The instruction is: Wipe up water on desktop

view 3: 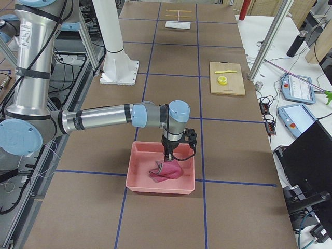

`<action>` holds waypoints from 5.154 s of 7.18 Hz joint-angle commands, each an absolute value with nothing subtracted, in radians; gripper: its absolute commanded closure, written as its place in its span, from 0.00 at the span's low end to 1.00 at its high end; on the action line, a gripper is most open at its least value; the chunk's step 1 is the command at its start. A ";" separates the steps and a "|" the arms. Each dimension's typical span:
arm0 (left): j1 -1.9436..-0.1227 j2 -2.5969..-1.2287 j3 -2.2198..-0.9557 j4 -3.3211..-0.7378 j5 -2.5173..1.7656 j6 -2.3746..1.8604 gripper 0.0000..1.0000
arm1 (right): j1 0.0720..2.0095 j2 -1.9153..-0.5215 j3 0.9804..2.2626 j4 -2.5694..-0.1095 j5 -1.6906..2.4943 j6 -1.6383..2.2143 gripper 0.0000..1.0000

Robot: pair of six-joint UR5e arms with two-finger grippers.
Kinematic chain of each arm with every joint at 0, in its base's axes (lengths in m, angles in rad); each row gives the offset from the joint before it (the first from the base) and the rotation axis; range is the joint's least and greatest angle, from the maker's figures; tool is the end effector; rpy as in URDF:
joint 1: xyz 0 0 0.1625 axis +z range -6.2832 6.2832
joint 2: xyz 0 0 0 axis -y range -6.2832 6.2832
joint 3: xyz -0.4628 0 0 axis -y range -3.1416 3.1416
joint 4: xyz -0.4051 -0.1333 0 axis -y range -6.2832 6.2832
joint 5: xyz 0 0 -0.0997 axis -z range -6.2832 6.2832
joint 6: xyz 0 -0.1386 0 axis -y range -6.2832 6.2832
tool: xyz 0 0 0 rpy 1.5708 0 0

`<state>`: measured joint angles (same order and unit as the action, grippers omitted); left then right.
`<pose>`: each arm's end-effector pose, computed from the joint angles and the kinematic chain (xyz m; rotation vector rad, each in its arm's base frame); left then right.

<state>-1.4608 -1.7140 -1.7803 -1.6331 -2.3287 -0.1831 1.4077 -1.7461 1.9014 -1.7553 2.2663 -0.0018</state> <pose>0.0257 -0.5787 0.5325 0.2814 0.7958 0.0885 -0.0237 -0.4178 0.6648 -0.0840 -0.6916 -0.1480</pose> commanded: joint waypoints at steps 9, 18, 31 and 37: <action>-1.575 -1.445 -1.775 -1.618 -2.441 -0.012 0.02 | 1.666 -1.850 1.887 -1.723 2.318 -0.121 0.00; -1.597 -1.408 -1.872 -1.618 -2.430 -0.025 0.02 | 1.680 -1.855 1.917 -1.723 2.330 -0.118 0.00; -1.598 -1.428 -1.825 -1.626 -2.428 -0.018 0.02 | 1.678 -1.850 1.904 -1.721 2.327 -0.117 0.00; -1.598 -1.427 -1.830 -1.626 -2.430 -0.021 0.02 | 1.678 -1.851 1.901 -1.723 2.329 -0.118 0.00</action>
<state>-1.5984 -1.4275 -1.8280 -1.6260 -2.4293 -0.0209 1.6782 -1.8505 1.9008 -1.7226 2.3274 -0.1179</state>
